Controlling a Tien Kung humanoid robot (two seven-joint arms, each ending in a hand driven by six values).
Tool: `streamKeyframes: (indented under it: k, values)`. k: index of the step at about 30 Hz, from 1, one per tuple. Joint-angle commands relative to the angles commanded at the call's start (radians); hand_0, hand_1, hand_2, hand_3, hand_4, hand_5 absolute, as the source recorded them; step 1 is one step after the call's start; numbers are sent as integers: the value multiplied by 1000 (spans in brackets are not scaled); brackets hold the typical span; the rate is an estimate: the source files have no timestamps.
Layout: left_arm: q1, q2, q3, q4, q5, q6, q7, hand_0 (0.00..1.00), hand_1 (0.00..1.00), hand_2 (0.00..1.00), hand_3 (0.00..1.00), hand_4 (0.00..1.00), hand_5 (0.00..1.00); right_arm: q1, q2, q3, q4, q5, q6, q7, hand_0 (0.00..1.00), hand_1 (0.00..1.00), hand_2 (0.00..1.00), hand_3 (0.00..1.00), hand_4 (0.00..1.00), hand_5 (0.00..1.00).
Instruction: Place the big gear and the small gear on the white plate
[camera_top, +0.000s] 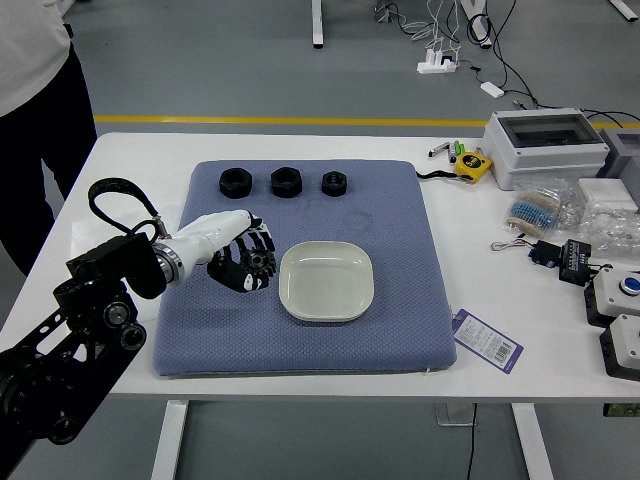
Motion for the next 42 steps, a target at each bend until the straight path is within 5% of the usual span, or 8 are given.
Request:
streamKeyframes:
  k: [6,17,18,19,24,25,31,42]
  values:
    - [-57,-67,89,74,-12,47,-52,322,406,457,510,663,2,4,1,4,1,-5,-4,-2,652,658,730,576,836,680]
    - [-147,-136,155,252,37,124,-126,324,410,460,516,644,2,11,1,14,3,-24,-7,-7,651,659,730,576,836,680]
    - [-149,-138,156,260,39,127,-128,324,410,460,516,644,2,11,1,14,3,-25,-7,-7,651,659,730,576,836,680]
    - [-156,-141,159,278,43,133,-135,349,459,507,545,817,12,11,1,14,3,-25,-7,-7,651,659,730,576,836,680]
    - [-170,-143,170,327,34,144,-153,349,459,507,545,817,12,12,0,14,3,-24,-8,-6,651,659,730,576,836,680]
    - [-171,-143,172,333,32,143,-155,409,552,575,619,998,277,12,0,15,3,-24,-8,-6,651,660,730,576,836,680]
    - [-176,-143,180,365,34,132,-164,450,604,664,723,998,415,12,1,15,3,-25,-9,-6,651,660,730,576,836,680]
    - [-173,-143,175,362,28,145,-175,484,641,711,758,998,476,10,1,16,3,-27,-9,-7,651,659,730,576,836,680]
